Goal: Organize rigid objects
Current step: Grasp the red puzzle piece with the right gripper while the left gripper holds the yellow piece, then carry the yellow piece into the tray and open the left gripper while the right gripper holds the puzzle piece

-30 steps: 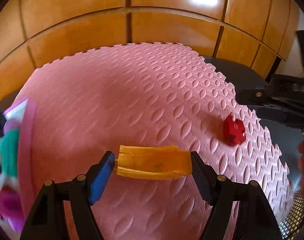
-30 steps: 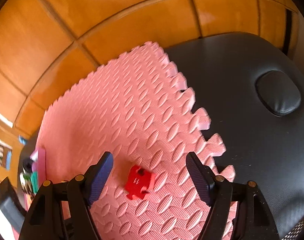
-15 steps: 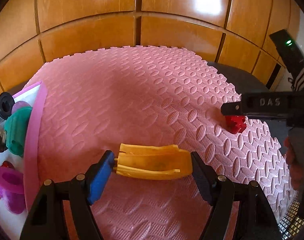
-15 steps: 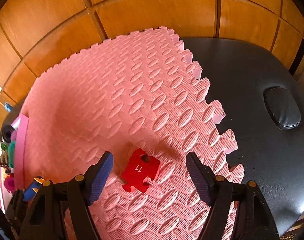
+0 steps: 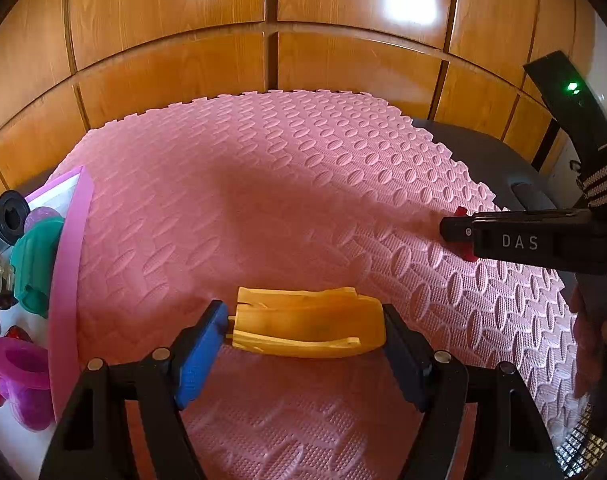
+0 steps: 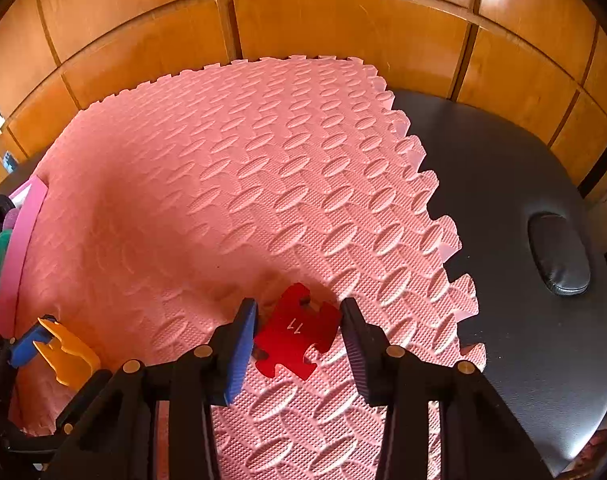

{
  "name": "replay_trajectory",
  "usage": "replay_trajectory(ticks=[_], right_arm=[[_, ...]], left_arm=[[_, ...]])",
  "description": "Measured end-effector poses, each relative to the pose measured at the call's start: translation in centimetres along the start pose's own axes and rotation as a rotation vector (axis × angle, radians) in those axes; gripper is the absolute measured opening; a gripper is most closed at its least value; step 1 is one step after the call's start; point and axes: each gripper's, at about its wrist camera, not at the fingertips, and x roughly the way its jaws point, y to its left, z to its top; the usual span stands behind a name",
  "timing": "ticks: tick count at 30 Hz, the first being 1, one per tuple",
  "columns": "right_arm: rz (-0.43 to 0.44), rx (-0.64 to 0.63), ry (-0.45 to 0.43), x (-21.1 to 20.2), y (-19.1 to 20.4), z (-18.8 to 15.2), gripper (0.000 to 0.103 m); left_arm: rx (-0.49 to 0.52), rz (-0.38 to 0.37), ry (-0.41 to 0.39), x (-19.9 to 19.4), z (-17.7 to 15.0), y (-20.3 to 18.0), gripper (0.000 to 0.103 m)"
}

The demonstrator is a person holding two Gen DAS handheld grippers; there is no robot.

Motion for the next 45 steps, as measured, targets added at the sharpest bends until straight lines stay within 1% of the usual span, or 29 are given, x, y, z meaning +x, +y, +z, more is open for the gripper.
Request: replay_trajectory(ticks=[2,4,7,10,20,24,28,33,38,45], right_arm=[[0.005,-0.009,-0.006,0.0,0.1,-0.1,0.047],[-0.008,-0.030,-0.008,0.1,0.4,-0.1,0.047],[-0.013,-0.045,-0.008,-0.1,0.5,-0.1,0.046],[-0.012,-0.060,-0.012,-0.2,0.8,-0.2,0.041],[-0.012,-0.088,-0.029,-0.2,0.9,-0.2,0.041],[-0.028,-0.125,-0.053,-0.3,1.5,-0.4,0.041],[-0.037,-0.148,-0.073,-0.3,1.9,-0.4,0.041],[-0.049,-0.167,-0.097,-0.3,2.2,-0.4,0.041],[-0.059,-0.181,-0.109,-0.2,2.4,-0.5,0.041],[-0.068,-0.198,-0.125,-0.2,2.6,-0.6,0.041]], left_arm=[[0.001,0.001,0.000,0.0,0.0,0.0,0.076],[0.004,0.004,-0.001,0.0,0.0,0.0,0.076],[0.006,0.005,-0.001,0.0,-0.1,0.0,0.076],[0.006,0.005,-0.001,0.0,-0.1,0.0,0.076],[0.006,0.005,0.004,0.0,0.1,0.0,0.075],[-0.025,0.007,-0.007,-0.5,0.1,0.5,0.075],[-0.012,0.002,-0.029,-1.5,0.0,0.1,0.075],[0.000,-0.009,-0.083,-3.8,0.3,-0.4,0.075],[-0.003,-0.013,-0.129,-6.2,0.9,-0.2,0.075],[-0.021,-0.023,-0.162,-8.8,1.6,0.4,0.075]])
